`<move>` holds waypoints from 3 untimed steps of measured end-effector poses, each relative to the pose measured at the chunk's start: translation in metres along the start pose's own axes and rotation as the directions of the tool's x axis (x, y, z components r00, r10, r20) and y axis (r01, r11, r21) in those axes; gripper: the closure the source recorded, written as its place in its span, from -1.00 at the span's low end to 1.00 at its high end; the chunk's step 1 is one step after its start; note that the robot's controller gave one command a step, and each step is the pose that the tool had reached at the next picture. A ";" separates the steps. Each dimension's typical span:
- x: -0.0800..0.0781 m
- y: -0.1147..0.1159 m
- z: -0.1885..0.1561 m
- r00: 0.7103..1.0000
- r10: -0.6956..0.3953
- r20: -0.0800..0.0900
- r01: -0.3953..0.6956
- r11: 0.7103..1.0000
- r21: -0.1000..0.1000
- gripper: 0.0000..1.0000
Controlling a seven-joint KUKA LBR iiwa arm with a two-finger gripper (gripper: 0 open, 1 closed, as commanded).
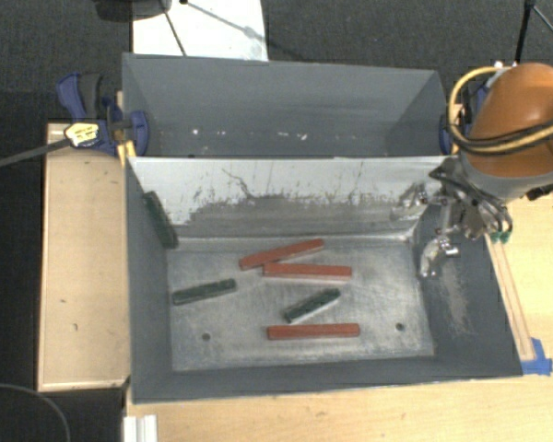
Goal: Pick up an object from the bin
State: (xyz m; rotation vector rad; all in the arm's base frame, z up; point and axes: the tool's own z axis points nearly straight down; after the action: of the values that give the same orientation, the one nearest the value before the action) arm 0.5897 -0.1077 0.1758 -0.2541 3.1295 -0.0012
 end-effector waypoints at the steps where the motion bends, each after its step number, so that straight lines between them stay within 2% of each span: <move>1: 0.007 0.008 0.050 0.999 -0.036 0.008 0.036 0.999 0.001 -1.00; 2: 0.017 0.046 0.061 0.996 0.089 -0.007 -0.089 0.996 -0.003 -1.00; 3: -0.006 0.071 0.099 0.995 -0.098 0.015 0.098 0.995 0.003 1.00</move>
Offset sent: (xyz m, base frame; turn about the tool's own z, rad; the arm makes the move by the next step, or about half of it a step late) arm -0.0323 0.0721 -0.0405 -0.0088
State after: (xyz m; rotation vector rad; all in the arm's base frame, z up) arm 0.5845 -0.0364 0.0766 -0.4048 3.0984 -0.0031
